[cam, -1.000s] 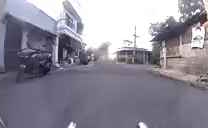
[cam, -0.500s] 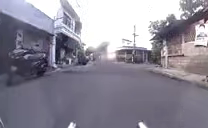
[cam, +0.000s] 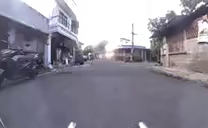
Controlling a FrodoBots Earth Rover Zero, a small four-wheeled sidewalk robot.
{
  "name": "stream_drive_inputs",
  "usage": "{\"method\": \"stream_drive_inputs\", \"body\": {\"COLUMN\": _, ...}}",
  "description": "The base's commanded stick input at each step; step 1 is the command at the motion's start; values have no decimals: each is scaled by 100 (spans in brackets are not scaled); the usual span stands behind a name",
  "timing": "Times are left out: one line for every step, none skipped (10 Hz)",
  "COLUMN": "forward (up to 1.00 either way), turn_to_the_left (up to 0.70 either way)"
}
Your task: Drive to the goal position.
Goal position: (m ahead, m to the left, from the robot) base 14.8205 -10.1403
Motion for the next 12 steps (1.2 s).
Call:
{"method": "stream_drive_inputs", "body": {"forward": 70, "turn_to_the_left": 0}}
{"method": "stream_drive_inputs", "body": {"forward": 70, "turn_to_the_left": 0}}
{"method": "stream_drive_inputs", "body": {"forward": 70, "turn_to_the_left": 0}}
{"method": "stream_drive_inputs", "body": {"forward": 70, "turn_to_the_left": 0}}
{"method": "stream_drive_inputs", "body": {"forward": 70, "turn_to_the_left": 0}}
{"method": "stream_drive_inputs", "body": {"forward": 70, "turn_to_the_left": 0}}
{"method": "stream_drive_inputs", "body": {"forward": 70, "turn_to_the_left": 0}}
{"method": "stream_drive_inputs", "body": {"forward": 70, "turn_to_the_left": 0}}
{"method": "stream_drive_inputs", "body": {"forward": 70, "turn_to_the_left": 0}}
{"method": "stream_drive_inputs", "body": {"forward": 70, "turn_to_the_left": 0}}
{"method": "stream_drive_inputs", "body": {"forward": 70, "turn_to_the_left": 0}}
{"method": "stream_drive_inputs", "body": {"forward": 70, "turn_to_the_left": 0}}
